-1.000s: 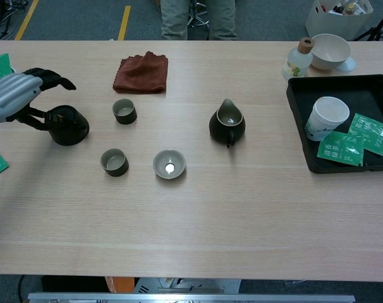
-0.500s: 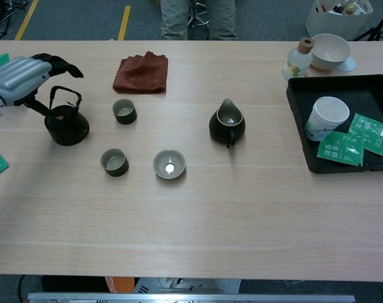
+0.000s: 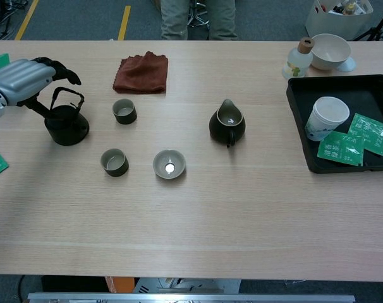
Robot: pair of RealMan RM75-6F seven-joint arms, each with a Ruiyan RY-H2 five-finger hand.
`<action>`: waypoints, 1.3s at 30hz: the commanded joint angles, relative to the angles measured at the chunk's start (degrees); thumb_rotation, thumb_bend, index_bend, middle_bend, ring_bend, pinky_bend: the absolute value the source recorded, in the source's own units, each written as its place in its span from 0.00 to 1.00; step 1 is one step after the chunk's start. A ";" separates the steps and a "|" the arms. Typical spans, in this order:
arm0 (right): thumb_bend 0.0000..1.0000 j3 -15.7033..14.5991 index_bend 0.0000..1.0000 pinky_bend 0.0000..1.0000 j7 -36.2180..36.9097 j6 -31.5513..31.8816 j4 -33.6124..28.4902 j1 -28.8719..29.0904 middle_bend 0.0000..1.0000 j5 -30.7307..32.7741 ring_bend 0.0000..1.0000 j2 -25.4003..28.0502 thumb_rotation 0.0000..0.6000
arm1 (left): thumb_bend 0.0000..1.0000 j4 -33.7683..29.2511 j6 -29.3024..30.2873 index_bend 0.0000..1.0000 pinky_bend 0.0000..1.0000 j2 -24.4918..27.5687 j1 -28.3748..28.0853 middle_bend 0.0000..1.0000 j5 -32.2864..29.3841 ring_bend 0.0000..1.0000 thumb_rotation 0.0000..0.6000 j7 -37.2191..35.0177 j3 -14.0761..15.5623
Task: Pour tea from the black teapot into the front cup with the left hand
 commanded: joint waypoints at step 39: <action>0.00 0.19 0.21 0.00 0.45 -0.01 0.43 -0.29 0.17 0.03 0.00 -0.10 1.00 | 0.22 0.50 -7.02 0.38 0.09 -1.68 -4.62 0.43 -11.46 0.27 0.17 14.06 -0.70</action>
